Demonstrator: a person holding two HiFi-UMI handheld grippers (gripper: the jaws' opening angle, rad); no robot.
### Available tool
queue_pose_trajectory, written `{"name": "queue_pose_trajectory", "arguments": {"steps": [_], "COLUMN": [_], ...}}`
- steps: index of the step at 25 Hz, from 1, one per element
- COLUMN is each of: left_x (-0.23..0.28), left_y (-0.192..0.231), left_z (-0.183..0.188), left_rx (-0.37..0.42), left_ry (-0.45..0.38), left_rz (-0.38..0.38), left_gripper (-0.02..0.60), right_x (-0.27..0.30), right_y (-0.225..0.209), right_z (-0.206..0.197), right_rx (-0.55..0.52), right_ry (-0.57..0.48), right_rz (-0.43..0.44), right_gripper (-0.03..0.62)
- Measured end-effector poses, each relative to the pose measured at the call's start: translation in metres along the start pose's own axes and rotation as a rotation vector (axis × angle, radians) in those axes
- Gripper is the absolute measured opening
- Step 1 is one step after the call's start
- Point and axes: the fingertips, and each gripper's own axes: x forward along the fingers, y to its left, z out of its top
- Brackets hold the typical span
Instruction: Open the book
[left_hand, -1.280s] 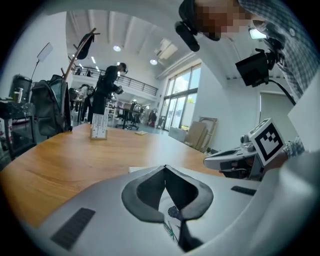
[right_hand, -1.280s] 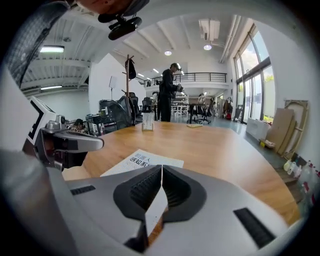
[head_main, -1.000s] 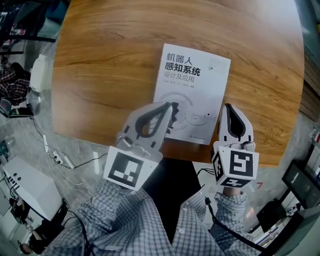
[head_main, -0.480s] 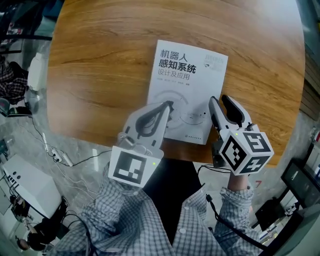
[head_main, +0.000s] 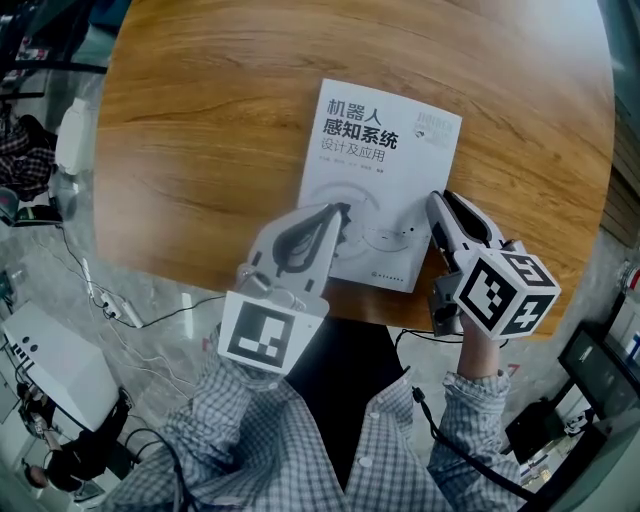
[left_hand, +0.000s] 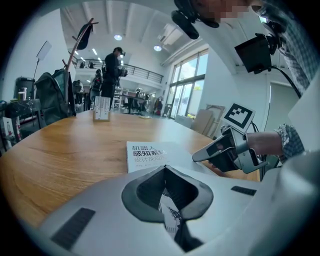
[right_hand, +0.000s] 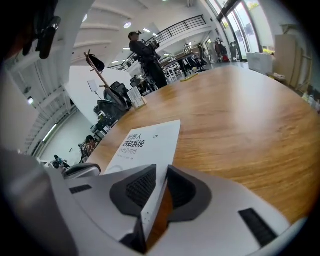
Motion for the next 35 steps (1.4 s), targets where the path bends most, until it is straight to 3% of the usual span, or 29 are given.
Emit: {"name": "queue_pose_trajectory", "arguments": {"steps": [5,11,14,19,23,29,35], "left_x": [0.0,0.004,0.009,0.02,0.032,0.045,0.047], "left_y": [-0.001,-0.025,-0.051,-0.093,-0.107,-0.115,-0.116], "left_z": [0.0,-0.006,-0.001,0.011,0.016,0.006,0.003], "left_rx": [0.004,0.048,0.084,0.149,0.126,0.166,0.123], "left_ry": [0.009,0.128,0.158,0.194,0.227,0.322,0.361], "left_rz": [-0.011,-0.111,-0.191,-0.284,-0.256,-0.205,-0.147], "left_gripper": [0.009,0.012,0.135,0.252,0.273,0.273,0.26], "right_x": [-0.01,-0.02,-0.022,-0.028,-0.032,-0.035,-0.038], "right_y": [0.001,0.01,0.013,0.021,0.028,0.037,0.043], "right_z": [0.006,0.015,0.018,0.023,0.026,0.029,0.03], "right_rx": [0.09,0.171,0.189,0.196,0.166,0.145,0.136], "right_ry": [-0.05,-0.088,-0.099,-0.098,-0.085,-0.072,-0.067], "right_rz": [0.029,0.096,0.122,0.167,0.196,0.25,0.279], "right_gripper": [0.041,0.032,0.031,0.028,0.028,0.028,0.026]}}
